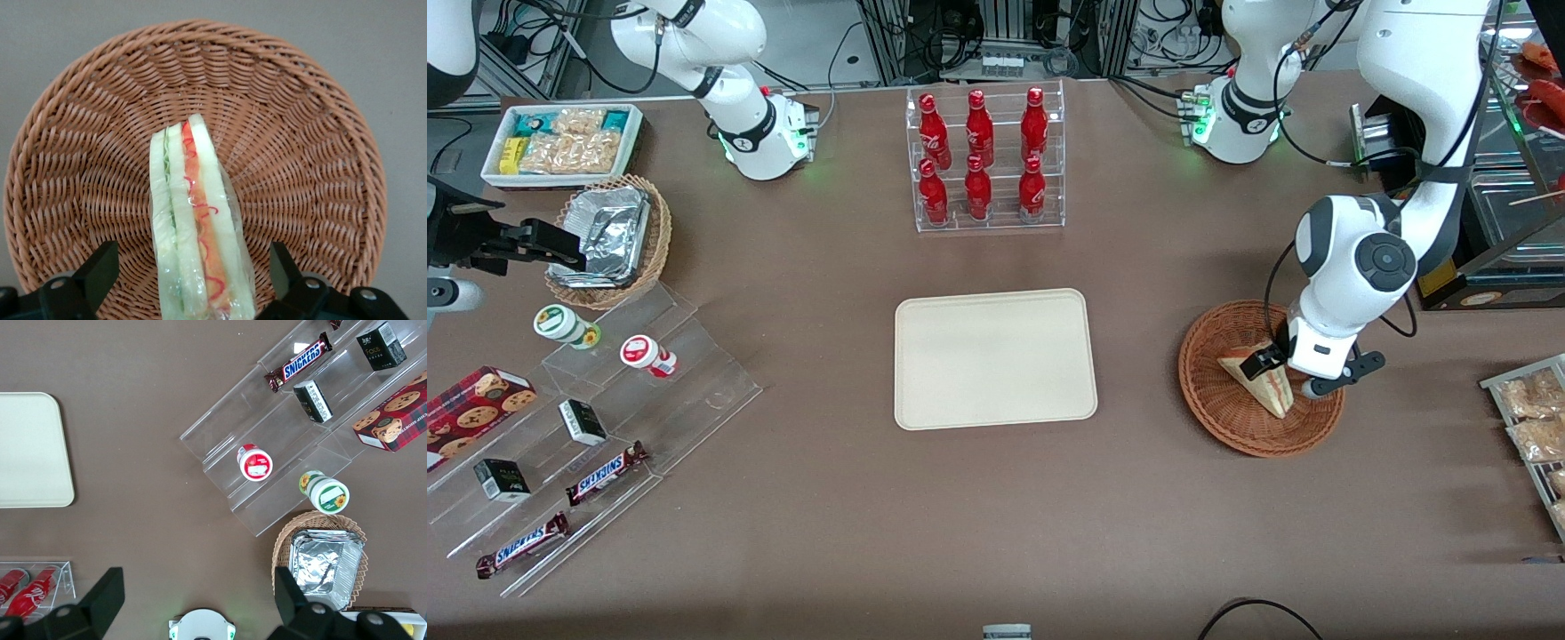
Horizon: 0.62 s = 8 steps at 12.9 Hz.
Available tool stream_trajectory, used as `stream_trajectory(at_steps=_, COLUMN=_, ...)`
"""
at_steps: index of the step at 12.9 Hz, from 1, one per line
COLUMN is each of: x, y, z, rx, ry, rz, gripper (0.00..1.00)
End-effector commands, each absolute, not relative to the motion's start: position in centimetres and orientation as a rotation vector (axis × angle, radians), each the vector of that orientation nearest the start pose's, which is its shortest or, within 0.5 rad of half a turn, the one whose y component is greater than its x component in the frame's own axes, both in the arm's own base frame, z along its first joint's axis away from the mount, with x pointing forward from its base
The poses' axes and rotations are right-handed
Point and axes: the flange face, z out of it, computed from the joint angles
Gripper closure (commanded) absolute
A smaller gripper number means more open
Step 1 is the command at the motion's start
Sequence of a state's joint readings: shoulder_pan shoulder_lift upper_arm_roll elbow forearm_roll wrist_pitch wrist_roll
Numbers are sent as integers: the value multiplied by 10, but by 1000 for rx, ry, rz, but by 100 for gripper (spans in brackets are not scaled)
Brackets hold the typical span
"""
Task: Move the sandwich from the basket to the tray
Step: 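Lower the left gripper and close it on the wrapped sandwich, then lift the sandwich and carry it toward the cream tray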
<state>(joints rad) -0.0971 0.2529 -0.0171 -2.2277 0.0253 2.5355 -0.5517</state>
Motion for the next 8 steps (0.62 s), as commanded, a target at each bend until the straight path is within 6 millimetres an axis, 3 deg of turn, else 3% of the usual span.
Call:
stream_trajectory(at_steps=1, x=544, y=-68, z=259, rx=-3082, ry=-663, rz=-96, gripper=0)
stream_trajectory(at_steps=4, x=541, y=-79, z=250, rx=-3088, ry=-625, rz=-92, gripper=0)
stream_trajectory(at_steps=5, x=540, y=-79, z=249, rx=-3088, ry=-625, rz=-92, gripper=8)
stream_trajectory(at_steps=8, x=541, y=-77, z=250, rx=-3088, ry=-625, rz=-94, gripper=95)
